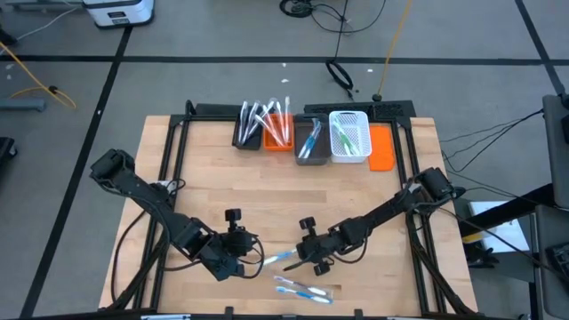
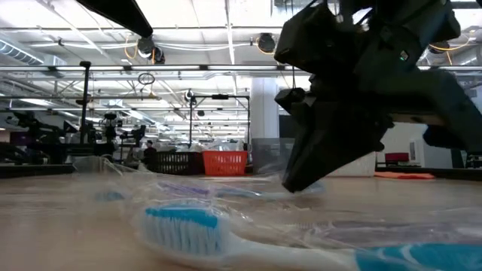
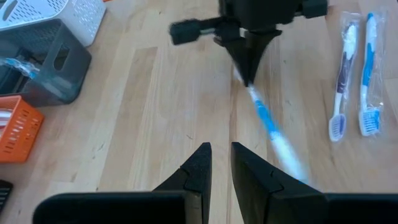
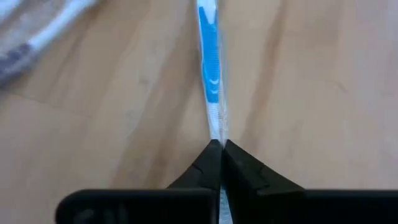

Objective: Pick & Place Toothbrushes
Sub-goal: Put the blue toothbrush into the black transparent bin

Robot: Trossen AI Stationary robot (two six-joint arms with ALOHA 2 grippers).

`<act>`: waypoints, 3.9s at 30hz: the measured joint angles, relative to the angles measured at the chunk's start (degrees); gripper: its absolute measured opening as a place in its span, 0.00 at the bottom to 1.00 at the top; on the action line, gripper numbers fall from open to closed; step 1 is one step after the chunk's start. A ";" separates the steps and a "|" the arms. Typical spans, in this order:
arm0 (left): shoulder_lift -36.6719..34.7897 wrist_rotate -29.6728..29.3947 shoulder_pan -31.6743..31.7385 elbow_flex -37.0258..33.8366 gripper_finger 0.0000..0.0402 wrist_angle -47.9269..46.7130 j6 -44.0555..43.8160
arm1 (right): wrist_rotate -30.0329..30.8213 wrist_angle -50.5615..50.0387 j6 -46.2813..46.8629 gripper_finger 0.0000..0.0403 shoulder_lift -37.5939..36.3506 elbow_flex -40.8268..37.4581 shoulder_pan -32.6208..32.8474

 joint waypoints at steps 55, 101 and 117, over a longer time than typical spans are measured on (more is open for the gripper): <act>1.38 23.13 14.74 0.04 0.16 4.48 1.01 | 19.89 -0.08 -9.66 0.00 -15.61 -0.01 -0.07; 1.31 40.22 22.56 -0.02 0.44 5.33 2.78 | 25.90 3.24 -15.13 0.00 -15.66 -0.01 0.08; 1.31 37.87 22.97 -0.02 0.04 3.13 0.86 | 25.63 3.81 -16.38 0.00 -15.66 -0.01 0.05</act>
